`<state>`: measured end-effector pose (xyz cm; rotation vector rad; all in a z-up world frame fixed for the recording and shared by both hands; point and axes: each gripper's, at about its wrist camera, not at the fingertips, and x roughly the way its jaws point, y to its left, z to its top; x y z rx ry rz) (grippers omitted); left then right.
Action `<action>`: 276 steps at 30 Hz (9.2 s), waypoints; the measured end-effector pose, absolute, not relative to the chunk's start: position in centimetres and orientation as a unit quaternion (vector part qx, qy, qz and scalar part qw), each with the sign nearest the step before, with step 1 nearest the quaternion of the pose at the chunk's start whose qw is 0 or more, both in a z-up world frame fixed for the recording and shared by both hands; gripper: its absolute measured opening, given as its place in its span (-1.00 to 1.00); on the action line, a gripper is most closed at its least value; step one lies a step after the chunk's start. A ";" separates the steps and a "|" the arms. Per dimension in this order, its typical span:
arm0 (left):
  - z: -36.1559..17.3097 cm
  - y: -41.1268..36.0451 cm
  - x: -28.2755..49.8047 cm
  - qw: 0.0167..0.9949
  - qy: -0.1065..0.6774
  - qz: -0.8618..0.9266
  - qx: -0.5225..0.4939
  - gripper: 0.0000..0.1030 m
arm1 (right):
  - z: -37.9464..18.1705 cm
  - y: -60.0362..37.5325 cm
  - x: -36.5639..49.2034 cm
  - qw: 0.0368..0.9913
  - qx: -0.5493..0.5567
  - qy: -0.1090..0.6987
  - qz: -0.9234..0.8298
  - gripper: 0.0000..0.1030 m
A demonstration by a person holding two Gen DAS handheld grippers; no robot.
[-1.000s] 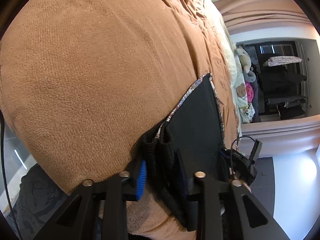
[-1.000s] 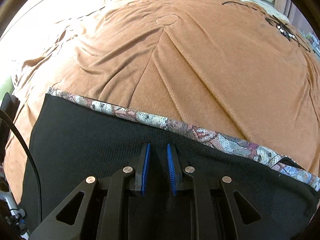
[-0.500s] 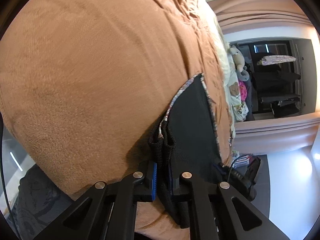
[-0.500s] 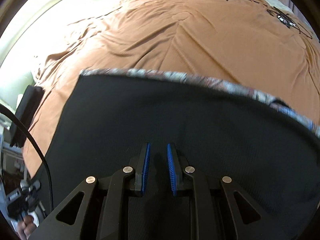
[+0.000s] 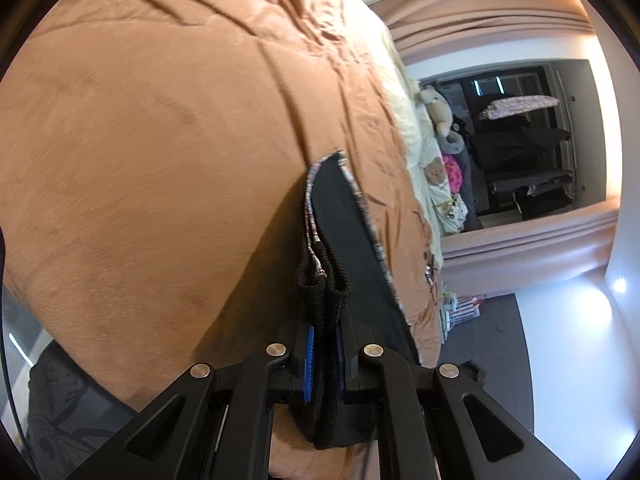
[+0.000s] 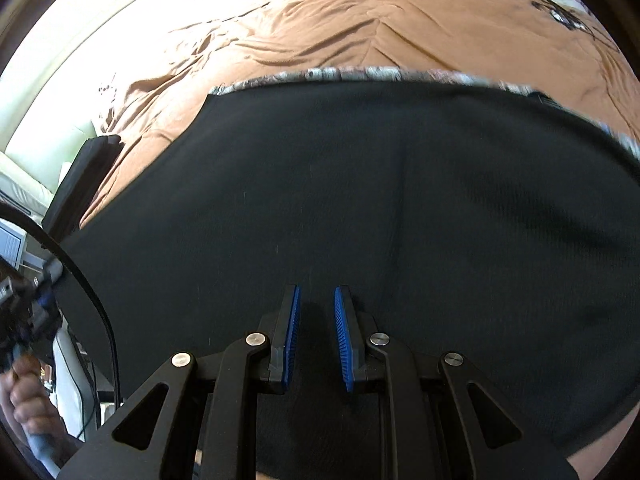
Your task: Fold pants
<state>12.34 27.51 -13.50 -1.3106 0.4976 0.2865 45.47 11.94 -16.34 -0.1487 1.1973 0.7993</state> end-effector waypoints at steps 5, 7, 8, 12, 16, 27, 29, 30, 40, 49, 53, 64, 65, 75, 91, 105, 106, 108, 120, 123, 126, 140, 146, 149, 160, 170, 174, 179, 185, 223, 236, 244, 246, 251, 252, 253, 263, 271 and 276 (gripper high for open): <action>-11.2 27.1 13.8 0.773 0.225 0.113 -0.583 -0.84 | -16.4 9.8 43.7 0.745 -0.050 0.553 0.369 -0.72; -10.3 26.9 14.4 0.779 0.224 0.105 -0.576 -0.84 | -16.3 8.9 43.3 0.740 -0.040 0.559 0.372 -0.72; -9.9 26.8 14.8 0.782 0.224 0.101 -0.572 -0.84 | -16.4 8.5 43.2 0.736 -0.031 0.564 0.374 -0.72; -7.9 26.0 16.3 0.798 0.226 0.083 -0.553 -0.84 | -16.0 7.0 42.9 0.730 -0.018 0.566 0.382 -0.72; -5.8 25.0 18.0 0.813 0.227 0.062 -0.532 -0.84 | -14.7 4.7 43.1 0.738 0.006 0.555 0.384 -0.72; -1.0 20.6 25.5 0.843 0.245 -0.006 -0.479 -0.84 | -10.1 -4.7 44.7 0.787 0.068 0.494 0.363 -0.25; -0.5 19.5 26.8 0.846 0.251 -0.019 -0.471 -0.84 | -9.4 -6.6 44.9 0.796 0.081 0.481 0.359 -0.03; -0.3 19.0 27.4 0.846 0.254 -0.025 -0.468 -0.84 | -9.1 -7.6 44.9 0.801 0.086 0.473 0.357 -0.02; 0.4 13.6 32.5 0.847 0.289 -0.079 -0.439 -0.84 | -9.1 -14.4 42.9 0.818 0.116 0.452 0.337 -0.02; -1.0 8.9 35.6 0.836 0.329 -0.118 -0.424 -0.84 | -9.1 -17.9 41.8 0.827 0.136 0.446 0.313 -0.02; -1.9 6.6 36.7 0.830 0.351 -0.133 -0.413 -0.84 | -9.0 -19.2 41.7 0.829 0.140 0.448 0.305 -0.02; -5.3 0.6 39.1 0.803 0.415 -0.168 -0.394 -0.82 | -8.9 -22.7 41.1 0.830 0.147 0.455 0.287 -0.02; -6.0 0.0 39.4 0.797 0.432 -0.167 -0.387 -0.79 | -8.9 -22.7 41.1 0.829 0.147 0.456 0.289 -0.02; -9.1 3.1 37.0 0.782 0.455 -0.107 -0.412 0.49 | -9.5 -20.8 41.6 0.821 0.127 0.469 0.300 0.25; -14.7 12.1 31.8 0.746 0.467 0.015 -0.475 0.50 | -10.8 -15.1 43.0 0.824 0.054 0.478 0.299 0.25; -18.4 13.1 33.0 0.730 0.461 0.045 -0.503 0.50 | -11.8 -13.9 43.9 0.821 0.023 0.483 0.303 0.25; -18.5 13.2 33.1 0.732 0.457 0.050 -0.503 0.49 | -11.9 -13.8 44.0 0.821 0.019 0.482 0.305 0.25; -18.8 13.5 33.2 0.733 0.450 0.064 -0.506 0.48 | -11.9 -13.6 44.1 0.822 0.009 0.479 0.309 0.25; -17.3 16.8 32.6 0.750 0.403 0.107 -0.514 -0.86 | -11.4 -11.5 43.3 0.831 -0.065 0.435 0.341 -0.24; -15.6 16.8 32.8 0.767 0.388 0.099 -0.502 -0.87 | -11.4 -11.4 42.7 0.826 -0.073 0.435 0.351 -0.50; -14.2 16.7 33.2 0.777 0.376 0.091 -0.496 -0.88 | -11.1 -11.5 42.3 0.825 -0.078 0.430 0.358 -0.68; -8.2 15.8 38.1 0.830 0.353 0.036 -0.430 -0.89 | -9.6 -13.7 42.2 0.820 -0.020 0.428 0.379 -0.81; -7.0 14.8 41.3 0.842 0.360 0.008 -0.401 -0.89 | -9.8 -14.9 42.8 0.813 0.018 0.437 0.384 -0.82; -6.5 14.3 43.2 0.846 0.367 -0.006 -0.387 -0.89 | -10.1 -15.2 43.2 0.811 0.034 0.442 0.382 -0.83; -6.3 10.5 50.8 0.853 0.408 -0.045 -0.321 -0.89 | -11.5 -17.0 44.3 0.800 0.098 0.457 0.376 -0.85; -7.8 6.7 56.7 0.839 0.460 -0.068 -0.283 -0.89 | -12.6 -19.6 44.6 0.792 0.149 0.467 0.365 -0.88; -8.5 4.6 58.3 0.836 0.474 -0.084 -0.263 -0.89 | -13.0 -20.4 44.4 0.791 0.157 0.470 0.360 -0.88; -10.1 2.8 60.0 0.822 0.503 -0.096 -0.249 -0.88 | -13.8 -21.0 44.9 0.781 0.168 0.492 0.346 -0.84; -9.9 3.8 59.4 0.824 0.502 -0.080 -0.251 0.13 | -13.4 -21.3 45.2 0.799 0.136 0.492 0.317 -0.33; -9.7 1.4 60.2 0.828 0.549 -0.013 -0.114 -0.93 | -12.9 -21.6 43.9 0.816 0.100 0.452 0.346 -0.89; -11.4 2.8 65.0 0.814 0.562 -0.006 -0.146 -0.93 | -12.5 -23.1 44.8 0.810 0.140 0.442 0.360 -0.90; -13.4 3.5 67.3 0.799 0.572 -0.012 -0.186 -0.76 | -12.8 -24.2 46.2 0.803 0.171 0.448 0.355 -0.90; -13.4 3.4 67.6 0.800 0.570 -0.015 -0.187 -0.50 | -13.0 -24.4 46.4 0.802 0.175 0.450 0.351 -0.90; -12.5 3.5 67.0 0.815 0.551 -0.025 -0.179 0.08 | -13.5 -24.7 46.4 0.799 0.182 0.459 0.344 -0.90; -12.5 3.6 66.8 0.816 0.550 -0.024 -0.178 0.08 | -13.5 -24.6 46.4 0.799 0.183 0.460 0.341 -0.90; -12.4 3.9 66.5 0.816 0.549 -0.025 -0.180 0.08 | -13.5 -24.6 46.4 0.800 0.184 0.460 0.338 -0.90; -11.6 7.0 60.4 0.820 0.548 -0.022 -0.161 0.08 | -13.2 -25.0 45.8 0.805 0.186 0.470 0.310 -0.90; -12.5 10.2 52.3 0.816 0.547 -0.007 -0.189 0.08 | -11.4 -24.8 45.6 0.817 0.161 0.476 0.282 -0.57; -13.6 11.6 47.8 0.812 0.543 0.000 -0.214 0.08 | -9.5 -23.7 45.3 0.833 0.130 0.453 0.289 -0.17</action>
